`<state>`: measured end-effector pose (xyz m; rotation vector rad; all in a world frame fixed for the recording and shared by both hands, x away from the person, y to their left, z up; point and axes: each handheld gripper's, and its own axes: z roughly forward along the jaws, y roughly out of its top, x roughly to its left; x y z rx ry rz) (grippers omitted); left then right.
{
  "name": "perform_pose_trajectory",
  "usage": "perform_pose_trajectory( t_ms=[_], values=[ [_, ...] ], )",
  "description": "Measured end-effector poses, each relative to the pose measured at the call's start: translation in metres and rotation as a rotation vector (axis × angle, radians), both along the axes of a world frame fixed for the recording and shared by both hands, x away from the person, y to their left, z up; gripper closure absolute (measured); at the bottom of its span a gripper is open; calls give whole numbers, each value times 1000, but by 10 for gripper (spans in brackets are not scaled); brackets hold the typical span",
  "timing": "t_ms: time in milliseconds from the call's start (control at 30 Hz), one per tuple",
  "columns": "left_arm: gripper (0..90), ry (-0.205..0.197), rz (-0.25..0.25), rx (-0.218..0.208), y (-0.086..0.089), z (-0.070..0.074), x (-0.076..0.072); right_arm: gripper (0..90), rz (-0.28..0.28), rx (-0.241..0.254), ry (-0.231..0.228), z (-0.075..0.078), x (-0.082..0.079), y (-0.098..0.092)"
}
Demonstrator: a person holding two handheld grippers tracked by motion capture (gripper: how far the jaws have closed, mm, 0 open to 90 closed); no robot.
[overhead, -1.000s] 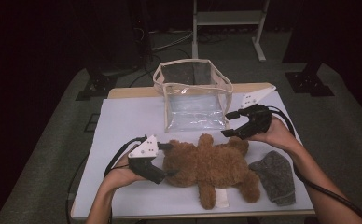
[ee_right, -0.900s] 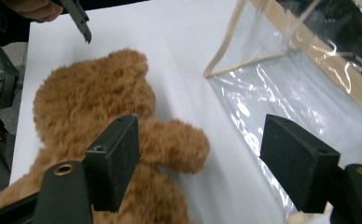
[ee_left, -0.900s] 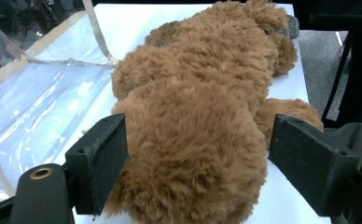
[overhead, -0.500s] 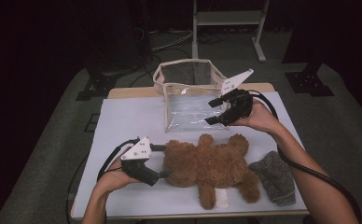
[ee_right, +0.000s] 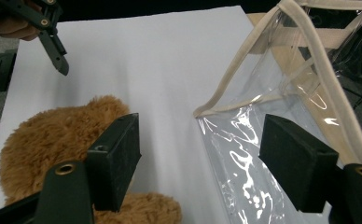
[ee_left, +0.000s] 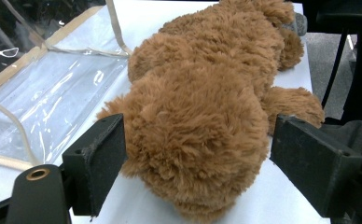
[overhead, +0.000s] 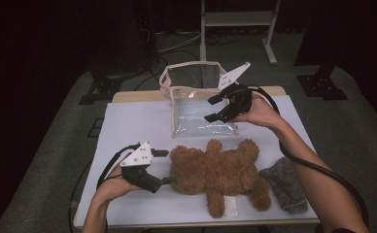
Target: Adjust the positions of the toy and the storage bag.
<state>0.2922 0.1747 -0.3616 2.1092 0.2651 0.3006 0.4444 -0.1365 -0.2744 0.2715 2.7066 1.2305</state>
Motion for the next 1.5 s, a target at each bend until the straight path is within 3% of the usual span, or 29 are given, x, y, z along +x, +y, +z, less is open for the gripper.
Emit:
perform_pose_trajectory(
  t_ms=[633, 1100, 1500],
  values=[
    [160, -1, 26, -7, 12, 2, -1, 328, 17, -53, -26, 24, 34, 20],
    [152, 6, 33, -4, 15, 0, 0, 361, -24, -82, -19, 20, 62, 17],
    [147, 7, 32, 2, 16, 0, -1, 463, -53, -107, -8, 9, 78, 19]
  ],
)
